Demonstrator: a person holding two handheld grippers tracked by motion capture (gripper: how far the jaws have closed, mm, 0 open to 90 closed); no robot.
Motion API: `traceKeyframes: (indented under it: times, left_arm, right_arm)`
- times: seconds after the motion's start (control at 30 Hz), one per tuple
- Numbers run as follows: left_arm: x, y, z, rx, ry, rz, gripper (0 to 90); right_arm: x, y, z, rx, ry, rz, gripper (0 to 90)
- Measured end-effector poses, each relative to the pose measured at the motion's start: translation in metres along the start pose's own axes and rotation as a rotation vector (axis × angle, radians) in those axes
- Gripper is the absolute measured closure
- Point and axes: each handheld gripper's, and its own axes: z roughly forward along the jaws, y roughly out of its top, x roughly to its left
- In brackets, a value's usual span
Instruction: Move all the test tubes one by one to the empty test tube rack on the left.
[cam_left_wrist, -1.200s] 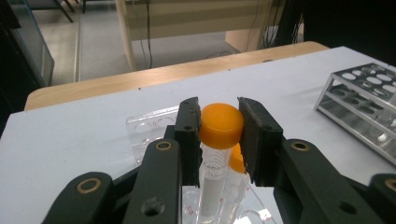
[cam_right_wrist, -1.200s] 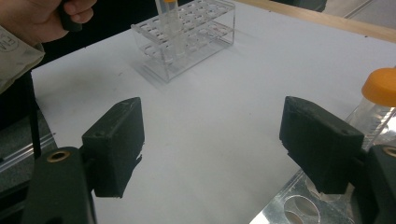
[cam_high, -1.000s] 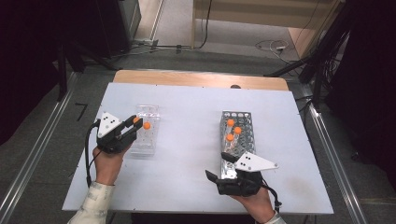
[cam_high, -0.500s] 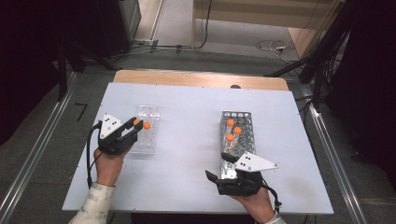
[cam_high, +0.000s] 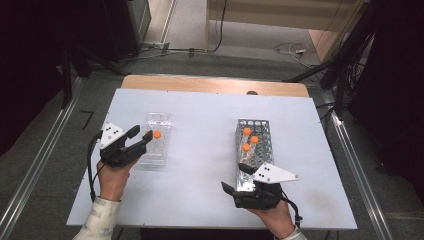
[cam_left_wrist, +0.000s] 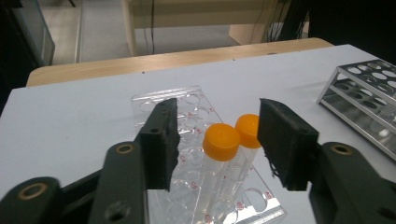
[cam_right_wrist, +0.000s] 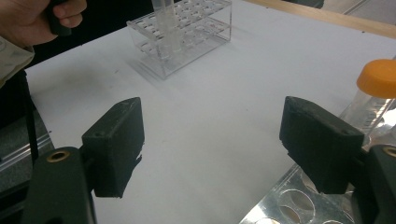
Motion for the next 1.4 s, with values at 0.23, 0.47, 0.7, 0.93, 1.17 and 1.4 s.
traceKeyframes:
  times: [0.23,0.47,0.7,0.93,1.17,1.4]
  left_arm:
    - [0.004,-0.004,-0.008,0.002,0.049,-0.021,24.9]
    - [0.004,-0.01,-0.012,0.015,0.046,-0.03,20.7]
    - [-0.001,-0.011,-0.017,0.004,0.031,-0.027,17.9]
    - [-0.003,-0.01,-0.021,-0.018,0.032,-0.034,18.0]
    - [0.0,-0.01,-0.023,-0.025,0.039,-0.039,18.1]
    - [0.0,-0.01,-0.023,-0.024,0.039,-0.042,18.1]
  right_arm:
    - [-0.004,0.001,-0.004,-0.01,-0.017,0.0,20.6]
    - [-0.011,0.001,-0.007,-0.016,-0.052,0.003,21.7]
    - [-0.022,0.0,-0.009,-0.025,-0.094,0.001,22.8]
    - [-0.038,0.003,-0.015,-0.046,-0.145,0.004,26.2]
    - [-0.063,0.0,-0.018,-0.053,-0.168,0.015,31.1]
    - [-0.088,-0.005,-0.011,-0.029,-0.183,-0.013,33.6]
